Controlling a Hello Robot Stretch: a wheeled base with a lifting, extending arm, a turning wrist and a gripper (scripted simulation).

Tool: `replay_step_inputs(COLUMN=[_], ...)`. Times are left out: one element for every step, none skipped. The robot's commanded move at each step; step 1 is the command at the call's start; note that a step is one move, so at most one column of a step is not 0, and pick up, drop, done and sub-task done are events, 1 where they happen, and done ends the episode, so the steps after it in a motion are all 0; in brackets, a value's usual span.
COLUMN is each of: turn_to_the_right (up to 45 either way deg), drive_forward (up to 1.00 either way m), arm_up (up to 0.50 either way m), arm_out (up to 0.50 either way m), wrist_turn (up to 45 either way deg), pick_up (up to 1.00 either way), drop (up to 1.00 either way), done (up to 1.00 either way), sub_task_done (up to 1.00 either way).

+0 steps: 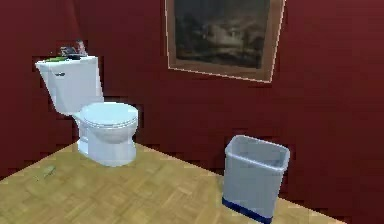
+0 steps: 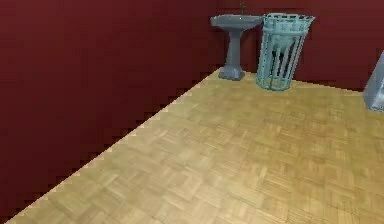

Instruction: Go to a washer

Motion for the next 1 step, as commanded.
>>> replay_step_inputs(turn_to_the_right=[45.0], drive_forward=[0.0], arm_up=[0.0], arm_out=[0.0], wrist_turn=[0.0], pick_up=[0.0], drop=[0.0], done=[0.0], sub_task_done=[0.0])
